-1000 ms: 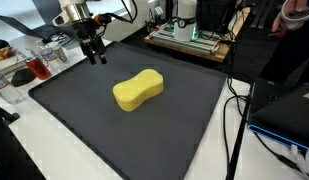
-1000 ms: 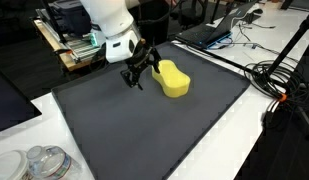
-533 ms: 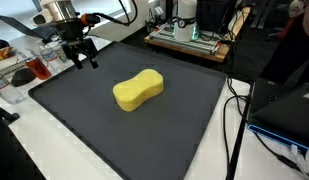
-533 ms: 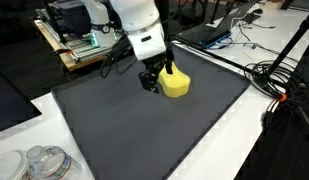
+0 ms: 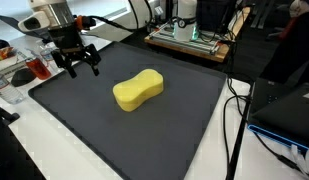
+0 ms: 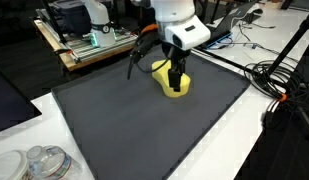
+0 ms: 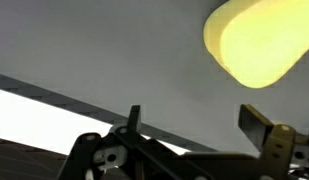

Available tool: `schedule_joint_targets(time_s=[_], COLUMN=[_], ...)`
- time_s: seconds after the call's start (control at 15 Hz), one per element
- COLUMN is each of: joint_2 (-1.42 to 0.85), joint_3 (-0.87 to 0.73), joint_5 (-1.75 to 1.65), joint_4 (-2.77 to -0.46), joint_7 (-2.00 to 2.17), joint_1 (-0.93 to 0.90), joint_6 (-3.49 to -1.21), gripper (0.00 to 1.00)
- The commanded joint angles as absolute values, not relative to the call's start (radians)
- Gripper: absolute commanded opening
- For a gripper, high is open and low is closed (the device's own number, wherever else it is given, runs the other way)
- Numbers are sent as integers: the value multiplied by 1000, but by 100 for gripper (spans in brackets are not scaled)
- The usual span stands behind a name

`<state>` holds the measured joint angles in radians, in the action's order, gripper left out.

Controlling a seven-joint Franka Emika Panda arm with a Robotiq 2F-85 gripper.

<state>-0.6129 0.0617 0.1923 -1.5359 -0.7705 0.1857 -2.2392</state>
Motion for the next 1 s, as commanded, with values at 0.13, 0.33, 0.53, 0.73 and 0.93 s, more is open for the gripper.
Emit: schedule_joint_targets(time_s=[0.13, 0.33, 0.53, 0.73, 0.93], joint_2=[-655, -665, -671, -665, -648], joint_3=[88, 77, 78, 70, 67], joint_5=[92, 22, -42, -105, -133], joint_4=[-1450, -1416, -1391, -1388, -1406], joint_7=[-845, -852, -859, -818, -727], joint_1=[148, 113, 81, 28, -23], joint_6=[-2215, -2172, -2154, -2151, -2129], gripper=[100, 100, 100, 100, 100])
